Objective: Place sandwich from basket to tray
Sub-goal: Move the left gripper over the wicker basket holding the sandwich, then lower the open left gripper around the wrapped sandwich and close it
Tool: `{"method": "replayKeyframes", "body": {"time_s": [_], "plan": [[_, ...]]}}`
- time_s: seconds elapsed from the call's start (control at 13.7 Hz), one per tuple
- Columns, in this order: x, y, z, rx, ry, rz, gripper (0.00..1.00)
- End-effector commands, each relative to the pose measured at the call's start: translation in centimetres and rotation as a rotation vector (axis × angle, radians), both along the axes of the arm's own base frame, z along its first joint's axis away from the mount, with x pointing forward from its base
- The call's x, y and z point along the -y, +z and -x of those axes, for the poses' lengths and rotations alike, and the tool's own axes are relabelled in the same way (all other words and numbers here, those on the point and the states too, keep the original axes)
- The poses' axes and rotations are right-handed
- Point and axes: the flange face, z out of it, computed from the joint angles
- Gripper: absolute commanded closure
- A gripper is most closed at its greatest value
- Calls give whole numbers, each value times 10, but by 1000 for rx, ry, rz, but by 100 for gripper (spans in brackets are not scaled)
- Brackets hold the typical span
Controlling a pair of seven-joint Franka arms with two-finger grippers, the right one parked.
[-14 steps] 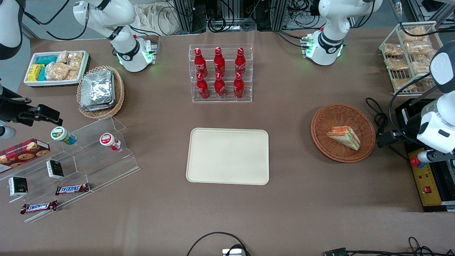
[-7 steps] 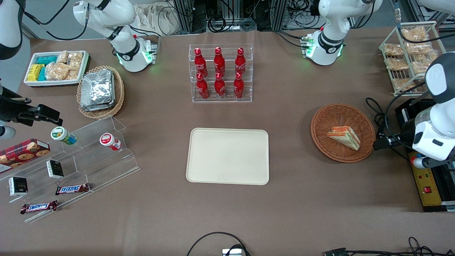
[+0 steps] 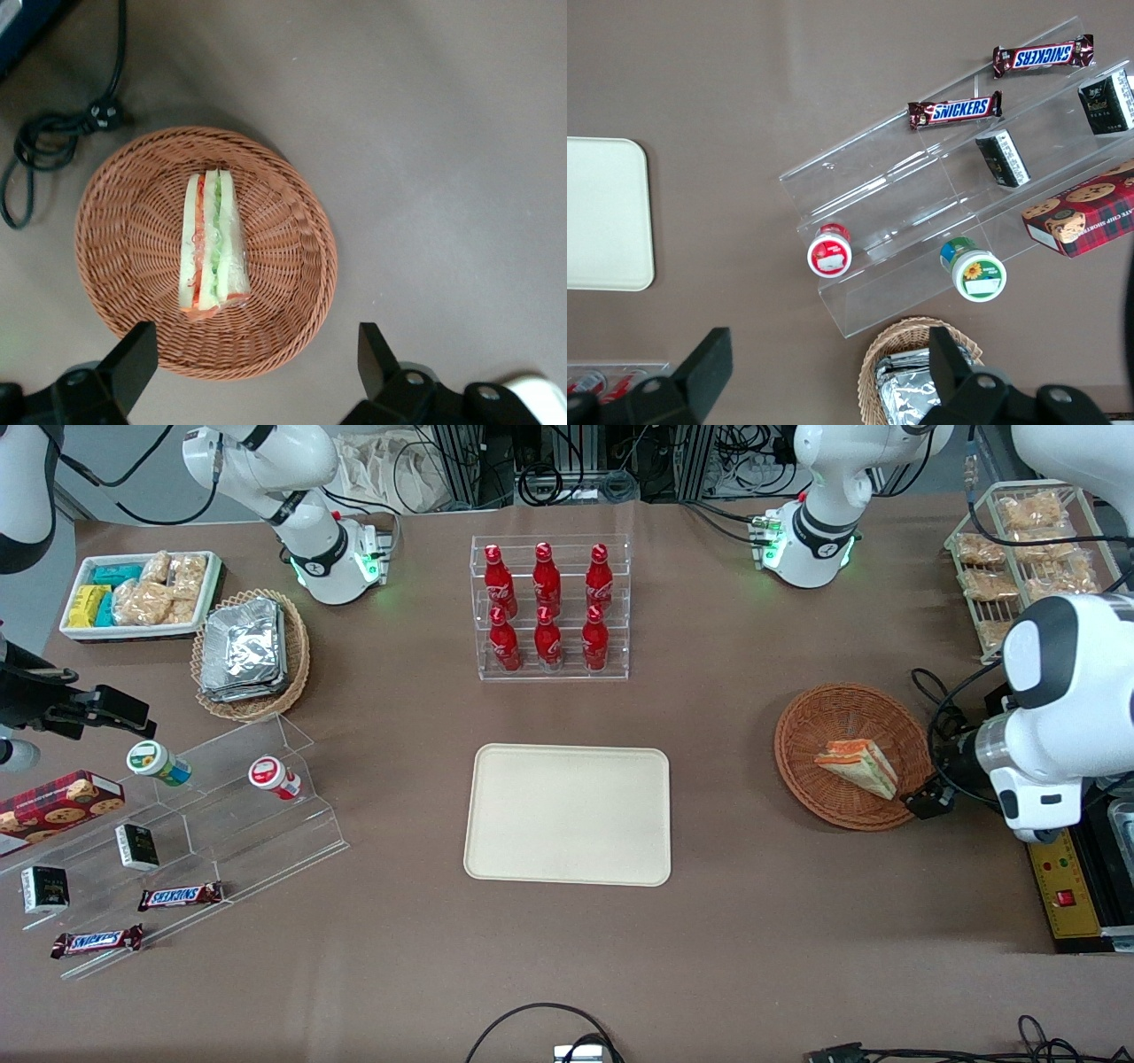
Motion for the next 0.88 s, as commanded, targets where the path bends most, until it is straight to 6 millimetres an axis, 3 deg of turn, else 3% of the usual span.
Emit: {"method": "replayKeyframes", "body": {"time_s": [0.0, 0.37, 0.8], "plan": [[3, -25, 32, 28, 91, -24, 0], [1, -89, 77, 41, 101, -33, 0], [-7, -124, 88, -23, 109, -36, 0]]}}
